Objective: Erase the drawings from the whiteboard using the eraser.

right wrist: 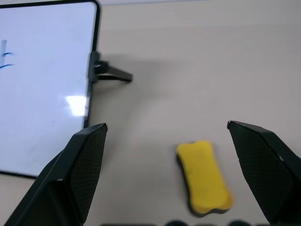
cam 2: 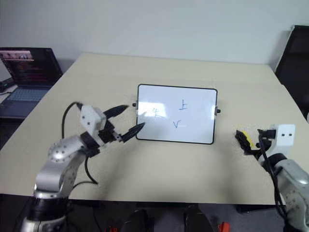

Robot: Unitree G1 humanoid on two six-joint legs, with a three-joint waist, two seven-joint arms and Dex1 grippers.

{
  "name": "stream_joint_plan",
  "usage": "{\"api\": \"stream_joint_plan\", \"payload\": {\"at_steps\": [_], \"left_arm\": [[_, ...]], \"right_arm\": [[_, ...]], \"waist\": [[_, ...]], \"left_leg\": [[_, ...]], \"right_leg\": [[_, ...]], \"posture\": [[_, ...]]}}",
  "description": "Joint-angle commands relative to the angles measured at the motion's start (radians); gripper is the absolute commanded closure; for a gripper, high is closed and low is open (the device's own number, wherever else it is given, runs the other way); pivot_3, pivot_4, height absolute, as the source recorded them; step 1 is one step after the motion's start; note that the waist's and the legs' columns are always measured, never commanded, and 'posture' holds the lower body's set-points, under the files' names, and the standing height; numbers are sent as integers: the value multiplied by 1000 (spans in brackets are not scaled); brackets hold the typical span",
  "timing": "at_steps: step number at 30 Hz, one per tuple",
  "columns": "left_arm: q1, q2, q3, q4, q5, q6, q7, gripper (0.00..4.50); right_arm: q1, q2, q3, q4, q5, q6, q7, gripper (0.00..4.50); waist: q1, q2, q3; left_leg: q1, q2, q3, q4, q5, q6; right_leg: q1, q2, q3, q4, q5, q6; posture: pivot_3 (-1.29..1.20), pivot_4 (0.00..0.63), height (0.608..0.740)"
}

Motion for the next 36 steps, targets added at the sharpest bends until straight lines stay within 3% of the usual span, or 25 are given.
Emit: {"api": "stream_joint_plan", "payload": {"at_steps": [1,5,11,21,34,36], "left_arm": [[-142,7,-73,46,-48,53,-122,0],[-303,16,-182,135,-65,88,-331,0],[-382,2,-251,183,-46,67,-457,0],[-397,16,-234,227,-5,26,-487,0],[-371,32,-223,230,8,12,-478,0],[-370,33,-222,233,10,9,-476,0]], "right_arm": [[-48,-37,-26,13,44,91,-13,39],[-119,-89,60,93,10,141,24,39],[-152,-111,150,171,-51,111,62,39],[-184,-121,245,333,-205,-29,143,39],[-223,-102,238,469,-269,-109,201,39],[-230,-103,238,485,-275,-114,203,405]], "waist": [[-2,0,0],[-11,2,1],[-10,3,2],[-7,4,3],[-7,4,3],[-7,5,3]], "left_leg": [[0,0,0,0,0,0],[0,0,0,-1,0,0],[-1,0,-2,-3,-1,2],[-2,0,-3,-2,-1,2],[-2,0,-4,-2,-1,2],[-2,0,-4,-2,-1,2]], "right_leg": [[0,0,0,0,0,0],[0,0,0,0,-1,1],[-1,1,-2,1,-2,4],[0,1,-3,2,-2,5],[0,1,-3,2,0,7],[0,1,-3,2,0,7]], "posture": [[0,150,740],[0,150,740],[0,150,740],[0,150,740],[0,150,740],[0,150,740]]}}
